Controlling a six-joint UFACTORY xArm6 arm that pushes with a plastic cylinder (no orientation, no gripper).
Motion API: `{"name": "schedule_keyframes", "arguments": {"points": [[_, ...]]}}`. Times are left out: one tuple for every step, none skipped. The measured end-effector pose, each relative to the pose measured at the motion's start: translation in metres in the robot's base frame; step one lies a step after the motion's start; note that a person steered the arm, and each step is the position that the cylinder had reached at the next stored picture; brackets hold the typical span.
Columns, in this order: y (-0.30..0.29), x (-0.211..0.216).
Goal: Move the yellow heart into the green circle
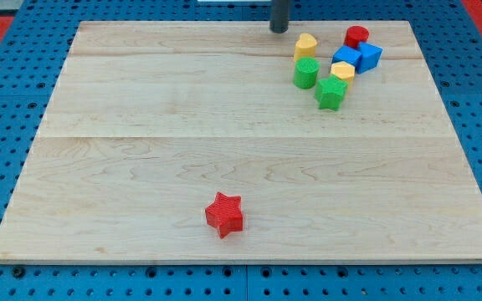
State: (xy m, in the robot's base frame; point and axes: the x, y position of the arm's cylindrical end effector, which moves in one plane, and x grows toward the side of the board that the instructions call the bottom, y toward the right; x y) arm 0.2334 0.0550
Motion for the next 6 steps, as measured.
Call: {"name": "schedule_keyframes", "arguments": {"points": [[0.019,0.063],[0.014,0.025],[0.01,-0.025],[0.053,-0.005],[0.067,0.021],[0.067,0.03]]}}
